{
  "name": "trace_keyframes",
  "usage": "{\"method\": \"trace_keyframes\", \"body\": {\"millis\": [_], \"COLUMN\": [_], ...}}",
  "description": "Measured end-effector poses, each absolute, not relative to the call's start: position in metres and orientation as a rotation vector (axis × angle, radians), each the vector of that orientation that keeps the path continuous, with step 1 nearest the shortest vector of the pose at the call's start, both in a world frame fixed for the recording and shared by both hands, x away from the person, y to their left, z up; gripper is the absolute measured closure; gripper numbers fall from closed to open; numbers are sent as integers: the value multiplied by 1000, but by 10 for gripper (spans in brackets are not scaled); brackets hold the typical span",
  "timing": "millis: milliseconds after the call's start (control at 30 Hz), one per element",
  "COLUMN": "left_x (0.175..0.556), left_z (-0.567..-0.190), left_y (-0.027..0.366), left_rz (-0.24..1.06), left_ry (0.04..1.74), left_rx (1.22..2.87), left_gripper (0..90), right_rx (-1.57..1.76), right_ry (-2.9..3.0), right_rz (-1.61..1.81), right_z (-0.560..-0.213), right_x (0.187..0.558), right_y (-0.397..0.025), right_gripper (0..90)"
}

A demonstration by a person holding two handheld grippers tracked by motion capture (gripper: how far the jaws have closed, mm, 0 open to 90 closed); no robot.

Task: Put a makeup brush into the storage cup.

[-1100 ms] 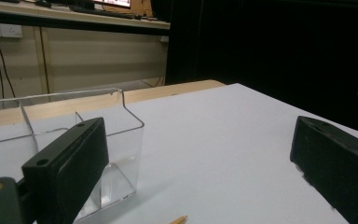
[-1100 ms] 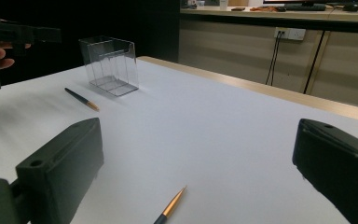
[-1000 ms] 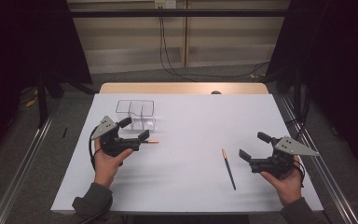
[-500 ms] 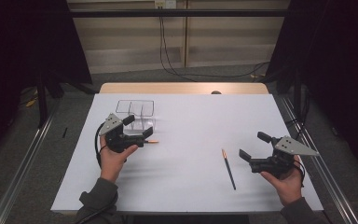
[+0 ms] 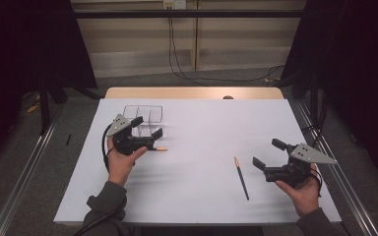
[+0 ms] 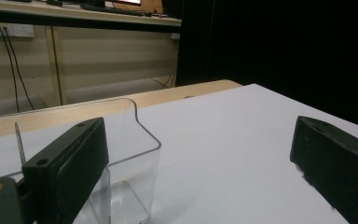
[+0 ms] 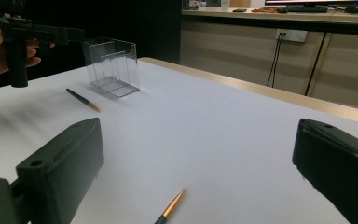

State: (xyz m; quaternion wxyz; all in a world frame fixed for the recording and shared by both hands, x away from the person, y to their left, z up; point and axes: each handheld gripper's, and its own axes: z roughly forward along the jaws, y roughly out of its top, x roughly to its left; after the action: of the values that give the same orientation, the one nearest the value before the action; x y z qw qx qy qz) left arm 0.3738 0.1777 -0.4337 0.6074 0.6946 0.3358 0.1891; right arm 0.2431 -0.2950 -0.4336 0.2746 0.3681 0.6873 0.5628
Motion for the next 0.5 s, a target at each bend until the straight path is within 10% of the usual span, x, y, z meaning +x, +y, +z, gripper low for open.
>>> {"method": "trace_keyframes", "body": {"millis": [500], "left_x": [381], "left_z": [-422], "left_y": [178], "left_rz": [444], "left_ry": [763], "left_rx": [1654], "left_gripper": [40], "right_rx": [988], "right_ry": [1841], "right_rz": [1516], "right_z": [-433], "right_x": [243], "right_y": [-295], "right_gripper": [15]}}
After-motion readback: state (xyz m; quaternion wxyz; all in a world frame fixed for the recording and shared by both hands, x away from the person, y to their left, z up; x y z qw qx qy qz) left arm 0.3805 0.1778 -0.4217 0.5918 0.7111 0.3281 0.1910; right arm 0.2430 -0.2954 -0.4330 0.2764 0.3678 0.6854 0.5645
